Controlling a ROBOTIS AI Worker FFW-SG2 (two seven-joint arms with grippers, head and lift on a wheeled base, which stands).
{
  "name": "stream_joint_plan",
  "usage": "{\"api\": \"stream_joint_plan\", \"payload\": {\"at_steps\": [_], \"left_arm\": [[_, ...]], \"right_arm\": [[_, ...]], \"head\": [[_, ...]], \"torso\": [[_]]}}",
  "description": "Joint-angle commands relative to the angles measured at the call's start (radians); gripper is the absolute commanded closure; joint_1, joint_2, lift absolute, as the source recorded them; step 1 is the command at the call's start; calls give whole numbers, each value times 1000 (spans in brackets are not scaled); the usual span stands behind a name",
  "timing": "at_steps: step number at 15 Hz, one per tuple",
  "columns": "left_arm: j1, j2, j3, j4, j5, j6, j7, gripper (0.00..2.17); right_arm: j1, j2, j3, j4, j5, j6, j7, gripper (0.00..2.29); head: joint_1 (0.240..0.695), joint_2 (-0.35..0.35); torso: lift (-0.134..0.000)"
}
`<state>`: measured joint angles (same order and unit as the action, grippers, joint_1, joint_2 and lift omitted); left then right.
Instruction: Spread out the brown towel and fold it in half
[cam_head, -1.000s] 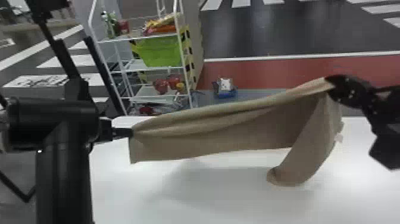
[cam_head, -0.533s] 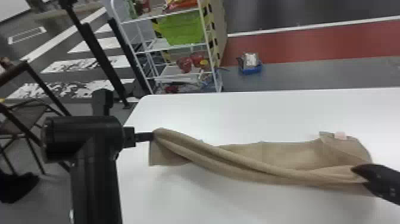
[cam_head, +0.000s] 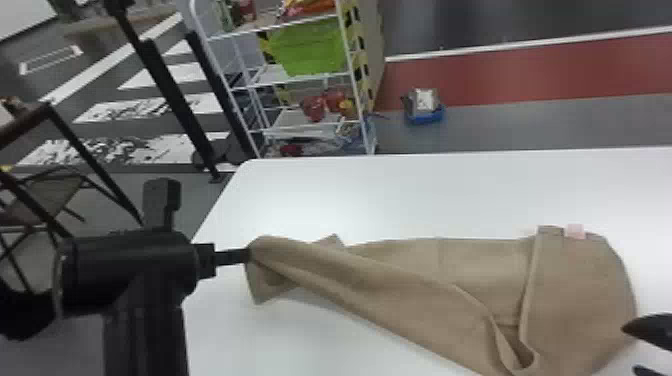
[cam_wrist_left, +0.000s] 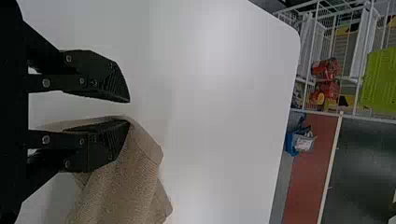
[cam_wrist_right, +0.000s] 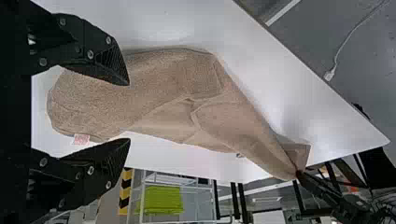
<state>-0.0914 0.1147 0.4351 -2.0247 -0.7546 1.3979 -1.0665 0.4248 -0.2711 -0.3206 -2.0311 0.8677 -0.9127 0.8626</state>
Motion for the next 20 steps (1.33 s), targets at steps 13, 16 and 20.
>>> {"api": "stream_joint_plan", "payload": {"at_steps": [13, 16, 20], "left_arm": [[39, -6, 113, -51, 35, -435, -121, 56], [102, -59, -13, -157, 0, -331, 19, 56], [142, -78, -210, -144, -71, -325, 123, 124]], "right_arm": [[-175, 64, -112, 5, -340, 516, 10, 60], [-241, 67, -138, 28, -325, 802, -111, 60], [-301, 64, -156, 150, -340, 961, -155, 60]], "head": [[695, 255], [695, 192], [695, 19]], "torso": [[-134], [-134], [-134]]}}
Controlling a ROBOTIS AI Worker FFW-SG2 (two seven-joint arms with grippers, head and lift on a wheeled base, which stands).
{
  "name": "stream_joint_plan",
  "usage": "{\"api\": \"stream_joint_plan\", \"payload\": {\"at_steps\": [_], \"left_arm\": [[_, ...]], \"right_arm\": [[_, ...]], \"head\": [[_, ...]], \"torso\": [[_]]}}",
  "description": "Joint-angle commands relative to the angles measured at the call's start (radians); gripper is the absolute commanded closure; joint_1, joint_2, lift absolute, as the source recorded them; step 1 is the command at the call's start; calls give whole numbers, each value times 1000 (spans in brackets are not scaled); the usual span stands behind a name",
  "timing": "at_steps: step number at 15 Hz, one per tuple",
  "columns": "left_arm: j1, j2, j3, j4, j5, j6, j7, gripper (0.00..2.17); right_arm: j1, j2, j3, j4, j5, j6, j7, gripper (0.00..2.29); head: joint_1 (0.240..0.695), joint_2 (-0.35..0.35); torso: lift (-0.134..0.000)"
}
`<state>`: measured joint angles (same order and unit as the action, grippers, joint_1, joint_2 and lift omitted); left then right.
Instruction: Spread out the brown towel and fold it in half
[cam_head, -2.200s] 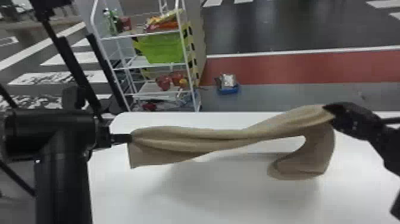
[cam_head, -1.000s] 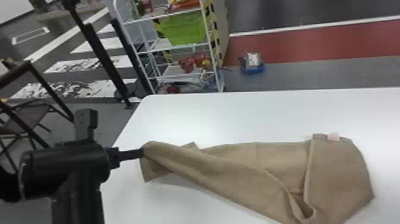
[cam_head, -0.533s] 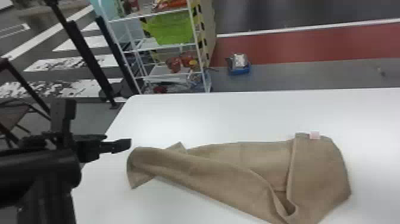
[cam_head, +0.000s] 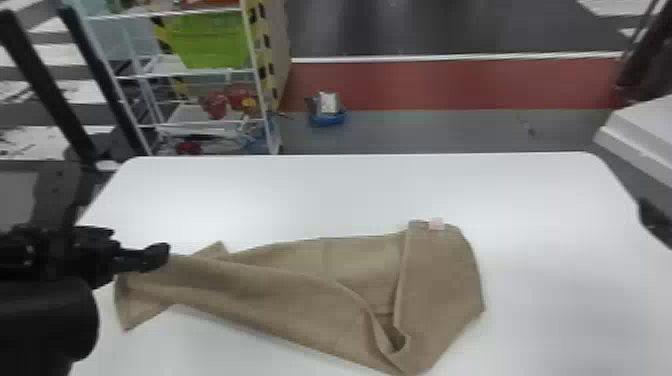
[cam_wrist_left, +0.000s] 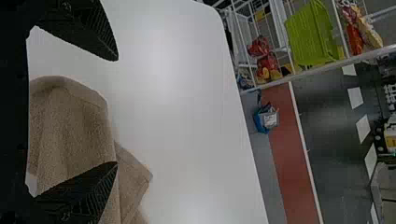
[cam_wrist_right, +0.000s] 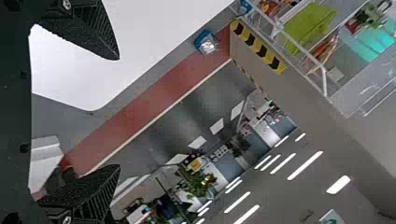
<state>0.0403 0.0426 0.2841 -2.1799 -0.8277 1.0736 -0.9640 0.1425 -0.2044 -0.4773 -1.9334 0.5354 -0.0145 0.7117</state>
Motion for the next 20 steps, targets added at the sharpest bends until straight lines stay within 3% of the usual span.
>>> {"api": "stream_joint_plan", "payload": {"at_steps": [1, 3, 6, 11, 12, 16, 20], "left_arm": [[10, -10, -92, 23, 12, 3, 48, 140], [-7, -32, -151, 42, 5, 52, 77, 151], [-54, -45, -255, 84, -2, 245, 153, 211], [-106, -45, -332, 132, 9, 352, 254, 215], [-117, -45, -338, 140, 12, 365, 266, 211], [-168, -45, -375, 140, 12, 414, 272, 215], [-229, -45, -395, 233, 10, 466, 295, 215]], "right_arm": [[-21, -3, 0, 90, -9, 72, -11, 60], [-21, -1, -1, 125, -9, 60, -26, 60], [-20, 0, -4, 128, -31, 69, -40, 60], [-24, 3, 2, 169, -58, 69, -66, 60], [-31, 7, 3, 180, -77, 72, -69, 60], [-47, 13, -6, 203, -298, 192, -67, 60], [-54, 28, 6, 168, -339, 293, -63, 60]], "head": [[695, -13], [695, -61], [695, -123], [695, -168], [695, -171], [695, -173], [695, -179]], "torso": [[-134], [-134], [-134], [-134], [-134], [-134], [-134]]}}
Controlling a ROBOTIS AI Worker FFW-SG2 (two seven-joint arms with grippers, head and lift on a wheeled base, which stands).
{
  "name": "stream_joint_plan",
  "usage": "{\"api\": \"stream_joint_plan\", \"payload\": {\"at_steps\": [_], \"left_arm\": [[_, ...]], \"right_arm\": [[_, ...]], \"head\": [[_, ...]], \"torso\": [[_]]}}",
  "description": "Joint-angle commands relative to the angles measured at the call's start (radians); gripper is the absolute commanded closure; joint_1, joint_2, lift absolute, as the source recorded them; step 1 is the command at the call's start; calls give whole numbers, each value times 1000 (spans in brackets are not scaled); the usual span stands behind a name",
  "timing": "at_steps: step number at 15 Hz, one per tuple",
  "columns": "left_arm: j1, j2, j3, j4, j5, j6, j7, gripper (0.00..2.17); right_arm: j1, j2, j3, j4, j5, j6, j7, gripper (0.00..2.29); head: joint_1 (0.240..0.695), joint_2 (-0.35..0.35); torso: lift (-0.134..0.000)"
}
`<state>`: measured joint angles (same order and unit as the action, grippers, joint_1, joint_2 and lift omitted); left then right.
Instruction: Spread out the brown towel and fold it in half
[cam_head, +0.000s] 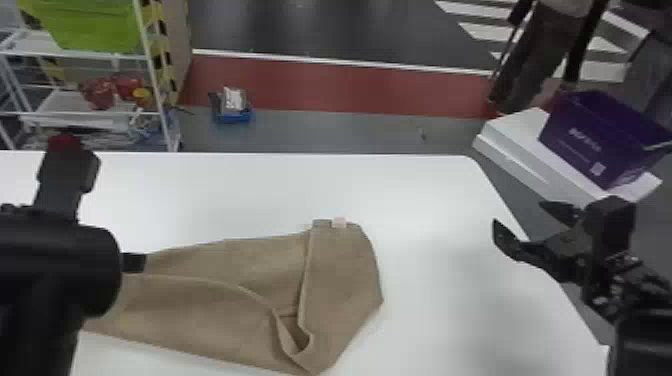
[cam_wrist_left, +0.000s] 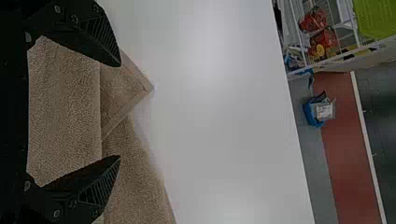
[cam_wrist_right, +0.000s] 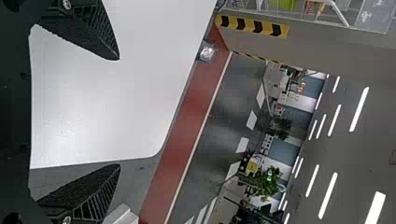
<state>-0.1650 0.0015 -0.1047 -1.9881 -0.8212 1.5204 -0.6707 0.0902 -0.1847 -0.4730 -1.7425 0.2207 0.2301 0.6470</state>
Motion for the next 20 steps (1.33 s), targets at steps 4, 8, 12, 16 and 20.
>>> {"api": "stream_joint_plan", "payload": {"at_steps": [4, 8, 12, 16, 20], "left_arm": [[-73, -4, -32, 150, 5, 44, 36, 262], [-97, -4, -38, 170, 20, 44, 62, 265], [-130, -4, -56, 227, 27, 50, 83, 360], [-145, -4, -56, 259, 25, 51, 83, 586], [-148, -4, -49, 259, 14, 51, 68, 643]], "right_arm": [[2, 33, 11, -65, -37, 82, 2, 60], [0, 33, 24, -62, -24, 79, -1, 60], [-1, 33, 27, -58, -21, 79, -1, 60], [-6, 33, 24, -55, -21, 76, -1, 60], [-9, 31, 25, -46, -21, 70, -1, 60]], "head": [[695, -165], [695, -151], [695, -146], [695, -149], [695, -148]], "torso": [[-134], [-134], [-134], [-134], [-134]]}}
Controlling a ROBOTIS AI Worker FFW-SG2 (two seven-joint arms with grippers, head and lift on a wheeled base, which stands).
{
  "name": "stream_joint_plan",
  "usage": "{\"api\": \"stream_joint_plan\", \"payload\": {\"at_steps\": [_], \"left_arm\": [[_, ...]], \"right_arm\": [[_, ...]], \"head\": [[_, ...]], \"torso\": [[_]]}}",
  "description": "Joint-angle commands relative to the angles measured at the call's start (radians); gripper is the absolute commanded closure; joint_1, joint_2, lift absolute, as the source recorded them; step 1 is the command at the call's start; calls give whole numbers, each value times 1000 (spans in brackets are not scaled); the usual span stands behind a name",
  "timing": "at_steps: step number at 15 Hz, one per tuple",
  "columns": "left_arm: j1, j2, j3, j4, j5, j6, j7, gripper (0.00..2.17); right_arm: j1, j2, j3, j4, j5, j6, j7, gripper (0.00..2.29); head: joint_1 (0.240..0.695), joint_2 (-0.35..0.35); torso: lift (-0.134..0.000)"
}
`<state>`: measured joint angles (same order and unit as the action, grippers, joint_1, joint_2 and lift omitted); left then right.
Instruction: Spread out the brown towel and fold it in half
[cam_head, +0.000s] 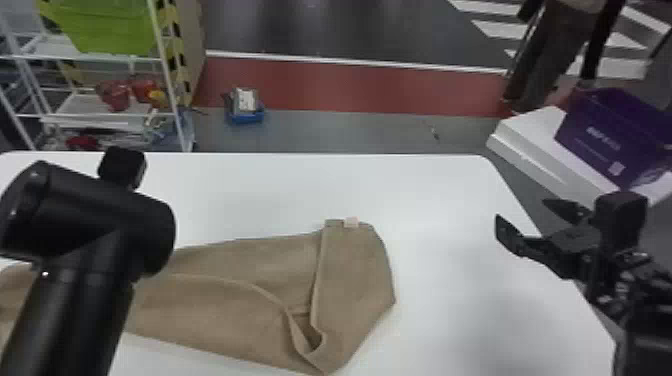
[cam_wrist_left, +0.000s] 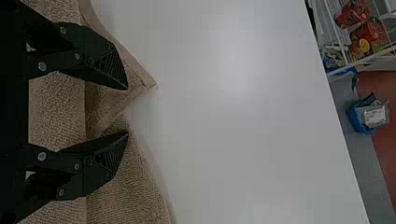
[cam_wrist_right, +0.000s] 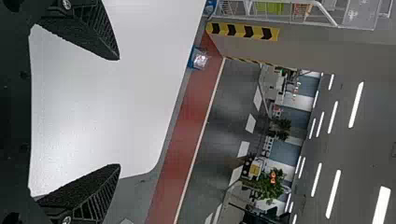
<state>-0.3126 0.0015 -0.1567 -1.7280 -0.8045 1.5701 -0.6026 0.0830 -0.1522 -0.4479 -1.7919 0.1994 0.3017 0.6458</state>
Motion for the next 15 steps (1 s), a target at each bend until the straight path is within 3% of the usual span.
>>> {"api": "stream_joint_plan", "payload": {"at_steps": [1, 3, 7, 8, 9, 10, 15], "left_arm": [[0, -4, 5, -1, -4, 1, -8, 674], [-8, -4, 14, -1, -13, 1, -29, 1021], [-11, -4, 29, 25, -19, 1, -40, 1025], [-5, -4, 31, 13, -18, 1, -39, 1352], [1, -4, 36, -5, -15, 1, -16, 1862], [13, -4, 43, -36, -13, 1, -8, 1966], [78, -4, 72, -237, -19, 1, -51, 1966]], "right_arm": [[-3, 0, 2, 5, 0, -2, 0, 60], [-3, 0, 0, 5, -5, -2, 0, 60], [-3, 0, 0, 9, -6, -5, 0, 60], [-5, 0, 3, 9, -5, -5, 0, 60], [-5, 0, 5, 13, -5, -5, 0, 56], [-5, 0, 6, 14, -5, -5, 0, 60], [-12, 0, 14, 29, -2, -14, 0, 60]], "head": [[695, -146], [695, -145], [695, -142], [695, -141], [695, -139], [695, -137], [695, -125]], "torso": [[-134], [-134], [-134], [-134], [-134], [-134], [-134]]}}
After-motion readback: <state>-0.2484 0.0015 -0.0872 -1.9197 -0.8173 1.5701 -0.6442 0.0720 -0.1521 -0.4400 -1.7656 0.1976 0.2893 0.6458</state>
